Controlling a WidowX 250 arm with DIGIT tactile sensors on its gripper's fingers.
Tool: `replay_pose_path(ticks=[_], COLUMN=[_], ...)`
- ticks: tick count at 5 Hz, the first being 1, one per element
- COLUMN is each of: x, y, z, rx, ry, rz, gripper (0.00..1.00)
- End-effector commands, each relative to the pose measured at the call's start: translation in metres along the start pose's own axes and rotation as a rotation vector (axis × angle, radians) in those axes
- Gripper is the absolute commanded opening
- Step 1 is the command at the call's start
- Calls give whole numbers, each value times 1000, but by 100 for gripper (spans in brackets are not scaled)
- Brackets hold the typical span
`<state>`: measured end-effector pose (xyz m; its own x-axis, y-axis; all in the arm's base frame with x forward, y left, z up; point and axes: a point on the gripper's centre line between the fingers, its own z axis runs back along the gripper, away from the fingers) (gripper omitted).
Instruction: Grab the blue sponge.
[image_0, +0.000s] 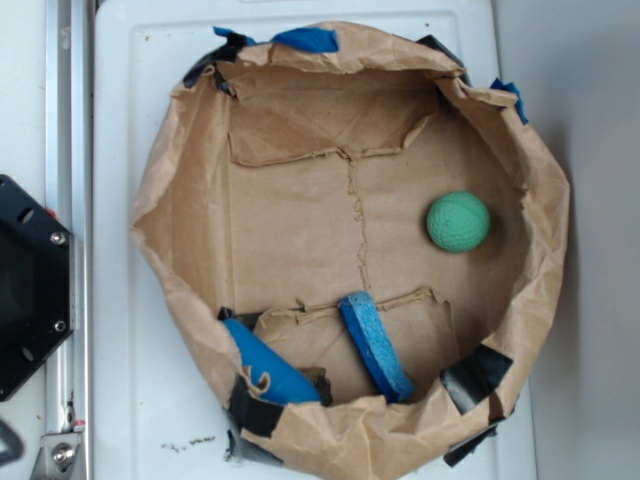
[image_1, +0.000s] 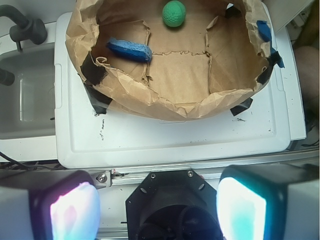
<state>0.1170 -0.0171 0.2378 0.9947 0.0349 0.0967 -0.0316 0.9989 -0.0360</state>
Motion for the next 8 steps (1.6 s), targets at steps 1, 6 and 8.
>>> replay_pose_path(ticks=[1, 6, 8], x=[0, 73, 105], y=[0, -6, 8], z=[0, -38, -49], rx=[0, 37, -45], ry=[0, 27, 94], rz=[0, -206, -589], gripper=[100, 100, 100])
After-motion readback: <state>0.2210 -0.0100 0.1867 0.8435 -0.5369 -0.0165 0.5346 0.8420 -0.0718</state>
